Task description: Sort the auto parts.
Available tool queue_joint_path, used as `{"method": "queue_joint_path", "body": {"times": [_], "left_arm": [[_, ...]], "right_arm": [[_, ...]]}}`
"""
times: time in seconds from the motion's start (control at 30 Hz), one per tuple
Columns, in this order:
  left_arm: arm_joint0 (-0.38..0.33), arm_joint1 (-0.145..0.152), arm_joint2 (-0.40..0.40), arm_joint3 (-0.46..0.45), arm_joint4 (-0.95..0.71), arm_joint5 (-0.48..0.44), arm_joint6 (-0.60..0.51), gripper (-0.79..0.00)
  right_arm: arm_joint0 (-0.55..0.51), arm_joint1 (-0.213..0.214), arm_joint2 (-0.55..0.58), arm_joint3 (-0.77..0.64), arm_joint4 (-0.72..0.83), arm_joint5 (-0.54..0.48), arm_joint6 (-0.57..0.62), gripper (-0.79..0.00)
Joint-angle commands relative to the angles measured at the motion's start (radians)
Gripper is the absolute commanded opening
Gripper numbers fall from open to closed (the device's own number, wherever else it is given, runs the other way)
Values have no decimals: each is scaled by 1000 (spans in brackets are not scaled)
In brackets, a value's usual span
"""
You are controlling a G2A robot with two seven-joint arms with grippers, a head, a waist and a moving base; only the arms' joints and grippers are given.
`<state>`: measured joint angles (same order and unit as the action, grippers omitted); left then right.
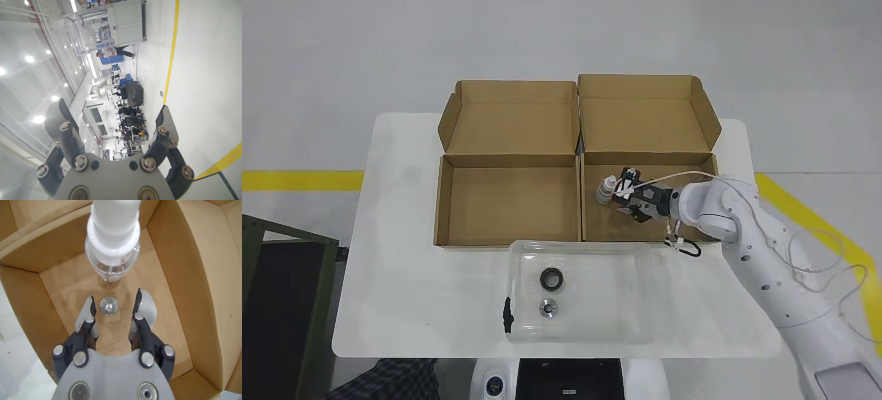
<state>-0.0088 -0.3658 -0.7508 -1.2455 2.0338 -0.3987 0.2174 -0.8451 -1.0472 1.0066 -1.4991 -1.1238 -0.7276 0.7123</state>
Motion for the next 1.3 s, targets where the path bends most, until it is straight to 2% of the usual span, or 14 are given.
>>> {"method": "queue_joint_path", "body": {"times": [0.0, 0.33, 0.7, 0.93, 1.27], "left_arm": [[0, 0, 0, 0, 0, 0, 0, 0], [0, 0, 0, 0, 0, 0, 0, 0], [0, 0, 0, 0, 0, 0, 0, 0], [0, 0, 0, 0, 0, 0, 0, 0], [0, 0, 0, 0, 0, 0, 0, 0]], "right_arm": [[-15, 6, 20, -26, 5, -5, -5, -351], [-145, 42, 168, -225, 46, -4, -52, -225], [-322, 68, 263, -452, 47, -28, -137, -194], [-394, 70, 228, -551, -18, -34, -202, -200], [-400, 52, 66, -575, -141, -28, -261, -222]]}}
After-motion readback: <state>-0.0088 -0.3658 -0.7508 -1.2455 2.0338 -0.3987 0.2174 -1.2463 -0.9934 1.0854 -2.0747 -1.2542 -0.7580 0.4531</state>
